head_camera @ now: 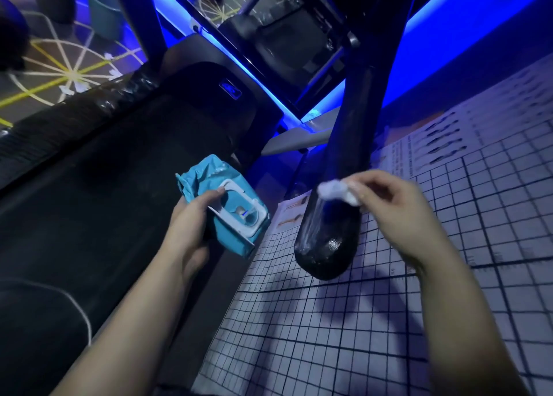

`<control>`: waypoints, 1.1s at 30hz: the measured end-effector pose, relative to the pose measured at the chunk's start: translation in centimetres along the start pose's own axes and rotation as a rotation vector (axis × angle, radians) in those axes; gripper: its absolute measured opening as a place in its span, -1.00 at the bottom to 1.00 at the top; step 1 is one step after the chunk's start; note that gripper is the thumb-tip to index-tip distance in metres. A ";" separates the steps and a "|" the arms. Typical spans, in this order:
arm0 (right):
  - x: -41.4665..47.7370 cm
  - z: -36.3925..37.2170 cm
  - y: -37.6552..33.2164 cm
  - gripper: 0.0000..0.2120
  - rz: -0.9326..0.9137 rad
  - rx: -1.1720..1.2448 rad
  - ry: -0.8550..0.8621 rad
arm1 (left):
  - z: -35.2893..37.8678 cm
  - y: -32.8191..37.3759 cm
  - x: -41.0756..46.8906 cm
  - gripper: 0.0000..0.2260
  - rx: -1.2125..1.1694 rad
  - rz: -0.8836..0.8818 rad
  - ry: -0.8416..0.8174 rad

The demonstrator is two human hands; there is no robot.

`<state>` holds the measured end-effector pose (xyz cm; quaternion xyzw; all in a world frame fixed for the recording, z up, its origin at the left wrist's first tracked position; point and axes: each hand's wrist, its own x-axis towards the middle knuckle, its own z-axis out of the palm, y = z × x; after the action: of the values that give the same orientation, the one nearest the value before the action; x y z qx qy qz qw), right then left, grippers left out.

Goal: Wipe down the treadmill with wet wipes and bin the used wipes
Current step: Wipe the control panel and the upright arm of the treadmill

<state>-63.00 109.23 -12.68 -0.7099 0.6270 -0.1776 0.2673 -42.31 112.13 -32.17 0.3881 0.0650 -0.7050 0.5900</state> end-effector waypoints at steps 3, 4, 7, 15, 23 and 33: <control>3.2 -0.1 0.6 -0.90 -0.021 -0.170 0.092 | 0.2 0.0 0.0 -0.67 -0.009 -0.009 -0.004; 4.3 0.3 0.7 -0.91 -0.051 -0.264 0.082 | 0.3 0.1 0.0 -0.67 -0.005 -0.009 -0.007; 7.6 1.9 1.3 -0.90 -0.132 -0.516 0.025 | 0.6 0.1 -0.2 -0.69 0.003 -0.011 -0.005; 12.8 4.5 3.2 -0.79 -0.081 -1.308 -0.320 | -0.1 0.3 -0.5 -0.69 -0.034 -0.001 0.022; 12.0 6.0 2.1 -0.76 0.007 -1.337 -0.413 | -0.3 -0.3 -0.9 -0.72 -0.067 -0.010 0.026; 8.6 5.5 -1.2 -0.78 0.116 -1.199 -0.474 | -0.6 0.1 -1.0 -0.71 -0.094 0.001 0.011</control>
<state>-57.53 101.68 -17.03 -0.7209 0.5786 0.3797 -0.0351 -41.91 113.19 -31.95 0.3638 0.1009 -0.6988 0.6076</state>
